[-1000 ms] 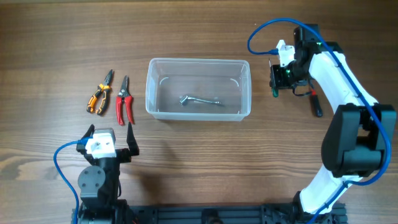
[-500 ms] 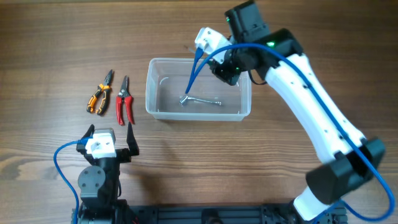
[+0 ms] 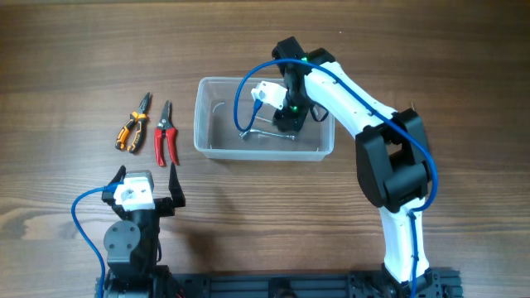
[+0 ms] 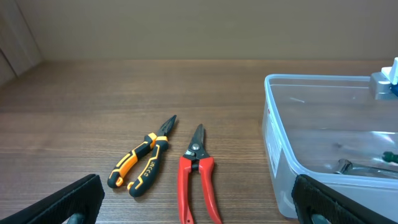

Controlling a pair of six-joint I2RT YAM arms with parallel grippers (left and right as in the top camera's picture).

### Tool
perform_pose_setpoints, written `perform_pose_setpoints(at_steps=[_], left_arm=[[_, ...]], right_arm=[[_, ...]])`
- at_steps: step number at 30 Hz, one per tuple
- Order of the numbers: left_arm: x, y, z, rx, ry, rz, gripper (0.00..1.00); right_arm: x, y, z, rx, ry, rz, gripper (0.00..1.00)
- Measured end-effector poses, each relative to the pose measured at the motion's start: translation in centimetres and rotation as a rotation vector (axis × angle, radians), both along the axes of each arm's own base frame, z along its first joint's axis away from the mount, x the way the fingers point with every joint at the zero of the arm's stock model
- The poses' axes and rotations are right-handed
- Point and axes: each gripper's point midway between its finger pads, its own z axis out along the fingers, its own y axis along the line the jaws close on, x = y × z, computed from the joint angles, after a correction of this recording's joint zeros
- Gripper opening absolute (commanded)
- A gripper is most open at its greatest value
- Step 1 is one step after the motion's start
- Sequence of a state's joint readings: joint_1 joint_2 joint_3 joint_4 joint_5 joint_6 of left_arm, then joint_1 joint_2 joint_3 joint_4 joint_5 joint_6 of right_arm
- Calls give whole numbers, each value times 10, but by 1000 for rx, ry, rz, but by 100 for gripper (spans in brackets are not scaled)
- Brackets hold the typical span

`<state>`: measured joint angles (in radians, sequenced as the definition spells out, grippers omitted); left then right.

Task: Pack container
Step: 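Lower the green screwdriver into the container and open the gripper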

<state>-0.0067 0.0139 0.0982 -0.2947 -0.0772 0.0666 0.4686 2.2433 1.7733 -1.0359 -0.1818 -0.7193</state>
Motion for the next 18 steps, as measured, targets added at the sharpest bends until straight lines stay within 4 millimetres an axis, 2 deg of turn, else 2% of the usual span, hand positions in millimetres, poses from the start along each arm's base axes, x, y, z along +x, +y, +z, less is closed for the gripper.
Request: perform_pose_setpoints(at_steps=[3, 5, 7, 8, 10, 12, 13, 14, 15, 16, 17, 18], left_arm=[[0, 0, 0, 0, 0, 0, 100], [0, 0, 0, 0, 0, 0, 100], [0, 0, 0, 0, 0, 0, 100], [0, 0, 0, 0, 0, 0, 100], [0, 0, 0, 0, 0, 0, 100], [0, 0, 0, 0, 0, 0, 100], [0, 0, 0, 0, 0, 0, 100], [0, 0, 0, 0, 0, 0, 100], [0, 0, 0, 0, 0, 0, 100], [0, 0, 0, 0, 0, 0, 100], [0, 0, 0, 0, 0, 0, 100], [0, 0, 0, 0, 0, 0, 100]], right_arm=[[0, 0, 0, -2, 13, -60, 41], [-7, -3, 1, -14, 50, -101, 41], [-13, 3, 12, 14, 95, -139, 41], [-9, 8, 27, 40, 86, -168, 43], [5, 15, 78, 97, 17, -245, 47], [25, 9, 153, 174, -142, -359, 48], [31, 0, 182, 199, -209, -406, 50], [33, -25, 223, 216, -299, -494, 50], [32, -47, 243, 205, -340, -557, 50], [30, -74, 255, 179, -366, -621, 49], [27, -113, 258, 111, -369, -717, 48], [26, -142, 252, 54, -353, -782, 45]])
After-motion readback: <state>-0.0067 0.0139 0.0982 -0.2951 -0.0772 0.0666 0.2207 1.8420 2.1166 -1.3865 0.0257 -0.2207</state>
